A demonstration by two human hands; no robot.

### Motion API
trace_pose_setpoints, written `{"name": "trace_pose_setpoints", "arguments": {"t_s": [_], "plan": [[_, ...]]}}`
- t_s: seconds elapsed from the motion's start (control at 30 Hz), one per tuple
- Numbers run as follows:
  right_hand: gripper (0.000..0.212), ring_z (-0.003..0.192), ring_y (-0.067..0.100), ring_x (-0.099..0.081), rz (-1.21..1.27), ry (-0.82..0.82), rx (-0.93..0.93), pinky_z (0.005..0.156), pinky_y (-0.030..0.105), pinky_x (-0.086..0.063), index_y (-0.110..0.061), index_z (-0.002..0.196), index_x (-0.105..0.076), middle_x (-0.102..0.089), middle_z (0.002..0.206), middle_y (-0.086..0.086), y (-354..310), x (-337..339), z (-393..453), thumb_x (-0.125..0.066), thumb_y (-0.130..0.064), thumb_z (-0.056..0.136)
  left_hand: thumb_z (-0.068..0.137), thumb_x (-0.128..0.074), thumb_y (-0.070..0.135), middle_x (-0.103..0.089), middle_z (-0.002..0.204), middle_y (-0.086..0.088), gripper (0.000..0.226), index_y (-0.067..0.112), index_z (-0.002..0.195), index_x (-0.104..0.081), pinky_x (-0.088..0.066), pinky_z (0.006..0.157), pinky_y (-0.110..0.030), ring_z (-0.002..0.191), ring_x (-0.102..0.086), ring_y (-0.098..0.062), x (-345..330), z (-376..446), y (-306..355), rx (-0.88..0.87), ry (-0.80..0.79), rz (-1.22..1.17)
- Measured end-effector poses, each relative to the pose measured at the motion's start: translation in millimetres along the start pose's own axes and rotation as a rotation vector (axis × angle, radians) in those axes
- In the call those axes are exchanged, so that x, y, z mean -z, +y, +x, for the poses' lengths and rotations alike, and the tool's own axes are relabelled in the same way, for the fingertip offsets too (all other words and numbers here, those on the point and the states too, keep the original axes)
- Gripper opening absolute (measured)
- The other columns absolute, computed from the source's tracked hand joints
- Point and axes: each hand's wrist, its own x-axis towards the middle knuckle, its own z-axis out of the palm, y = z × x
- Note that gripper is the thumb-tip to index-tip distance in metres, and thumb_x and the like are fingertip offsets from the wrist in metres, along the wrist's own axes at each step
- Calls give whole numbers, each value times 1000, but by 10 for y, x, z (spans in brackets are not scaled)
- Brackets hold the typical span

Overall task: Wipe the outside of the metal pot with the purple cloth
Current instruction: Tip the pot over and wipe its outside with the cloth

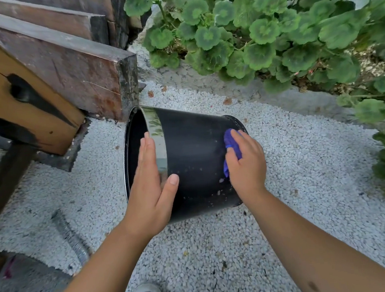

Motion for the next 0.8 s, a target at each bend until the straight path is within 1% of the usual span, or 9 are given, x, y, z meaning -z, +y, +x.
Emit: {"name": "trace_pose_setpoints", "arguments": {"t_s": [0.13,0.2,0.27,0.33,0.4,0.57,0.63,0.7,0.8], "plan": [[42,132,20,-41,13,13,-19,108,29,-29,-19,136,-55,-54,141,0,15,-12,35,-55,-20,94,95,-43,46,-1,164,18,79,30,157,4,-21,119,-34,150,-10,-8,56,24,1,30,-49,-125],[42,131,21,-42,10,12,-15,107,30,-31,-19,136,-55,-54,140,0,7,-24,34,-56,-20,94,94,-45,47,-15,159,27,75,47,153,2,-33,111,-21,142,-31,-4,83,-117,-45,59,-53,-164],[42,130,21,-41,-8,7,-11,107,32,-33,-20,136,-55,-54,140,-1,8,-28,39,-56,-22,94,95,-49,43,-38,145,35,74,59,147,2,-41,93,-6,126,-45,12,34,-345,-77,104,-24,-126],[43,129,21,-42,-33,-3,3,106,32,-34,-21,136,-55,-55,140,-2,12,-18,50,-56,-23,93,96,-56,27,-62,111,25,84,61,146,2,-41,73,1,102,-54,17,-53,-542,-119,151,28,-51],[43,126,21,-44,-54,-31,23,105,32,-35,-23,136,-55,-56,138,-4,-3,19,80,-55,-23,93,94,-60,11,-62,96,23,93,60,145,-1,-39,66,2,93,-57,15,-83,-577,-154,162,66,-19],[38,100,-3,-60,262,23,-246,91,25,-51,-30,129,-60,-63,120,-14,-123,208,178,-57,-26,91,93,-60,0,-48,114,55,86,56,142,-18,-42,72,0,89,-61,12,2,-310,-57,176,85,-131],[36,85,-17,-59,382,81,-287,71,6,-48,-27,126,-63,-63,109,-22,-246,264,171,-59,-22,91,93,-60,-2,-52,118,50,86,61,139,-22,-43,75,-1,88,-64,8,32,-196,21,194,73,-212],[36,81,-23,-56,417,73,-215,63,-1,-41,-23,126,-63,-58,100,-30,-456,299,128,-60,-20,90,92,-60,-4,-62,123,32,82,53,143,-31,-46,77,-5,90,-67,5,63,-78,89,219,85,-306],[40,94,-4,-63,352,-54,-41,79,17,-52,-29,128,-61,-65,112,-20,-887,243,-15,-57,-28,88,87,-59,-6,-73,109,17,71,46,134,-48,-51,73,-12,93,-69,1,138,62,102,253,108,-475]]}}
